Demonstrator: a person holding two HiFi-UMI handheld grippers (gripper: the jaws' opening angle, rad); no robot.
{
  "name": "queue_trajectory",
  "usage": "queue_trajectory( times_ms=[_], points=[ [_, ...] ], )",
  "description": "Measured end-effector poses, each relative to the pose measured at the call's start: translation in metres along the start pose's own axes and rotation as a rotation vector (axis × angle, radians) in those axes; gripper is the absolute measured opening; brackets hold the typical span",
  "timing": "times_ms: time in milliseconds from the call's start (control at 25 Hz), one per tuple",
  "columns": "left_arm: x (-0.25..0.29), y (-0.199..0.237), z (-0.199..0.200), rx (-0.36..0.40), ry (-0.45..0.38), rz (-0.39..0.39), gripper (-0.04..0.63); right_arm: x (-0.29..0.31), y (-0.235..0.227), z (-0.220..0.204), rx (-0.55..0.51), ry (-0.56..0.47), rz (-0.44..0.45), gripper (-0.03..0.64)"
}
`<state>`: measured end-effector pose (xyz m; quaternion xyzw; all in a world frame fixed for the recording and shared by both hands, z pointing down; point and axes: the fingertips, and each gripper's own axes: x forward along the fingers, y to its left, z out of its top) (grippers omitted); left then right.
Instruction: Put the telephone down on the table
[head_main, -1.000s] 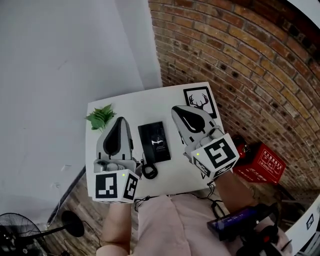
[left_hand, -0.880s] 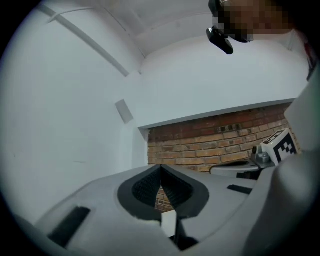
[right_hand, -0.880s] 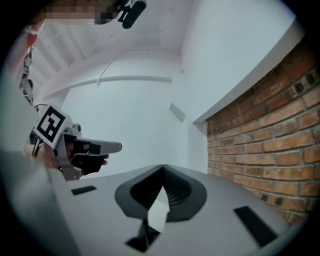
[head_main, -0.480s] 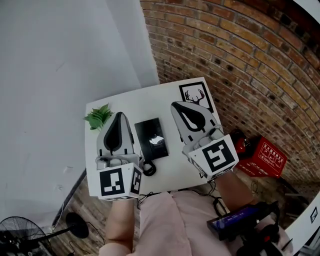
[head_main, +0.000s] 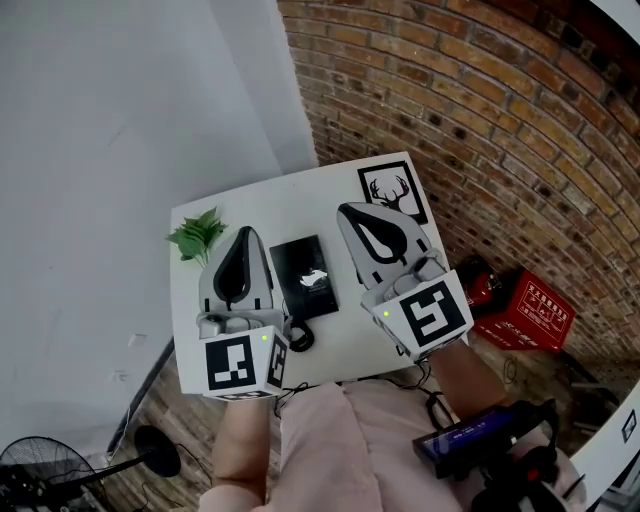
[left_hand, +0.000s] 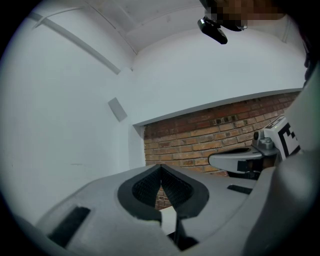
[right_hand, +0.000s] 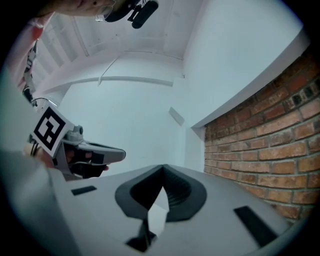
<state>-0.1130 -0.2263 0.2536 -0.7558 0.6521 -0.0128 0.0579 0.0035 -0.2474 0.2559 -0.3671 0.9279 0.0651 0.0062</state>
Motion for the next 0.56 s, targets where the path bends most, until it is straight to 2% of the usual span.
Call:
queue_trajectory(
  times_ms=[560],
  points=[
    [0.0023,-0.0018,-0.0111,0.014,0.042,-0.032,0.005,0.0022,-0.0013,0.0034,-0.002,-0.006,-0.005,0.003]
  ],
)
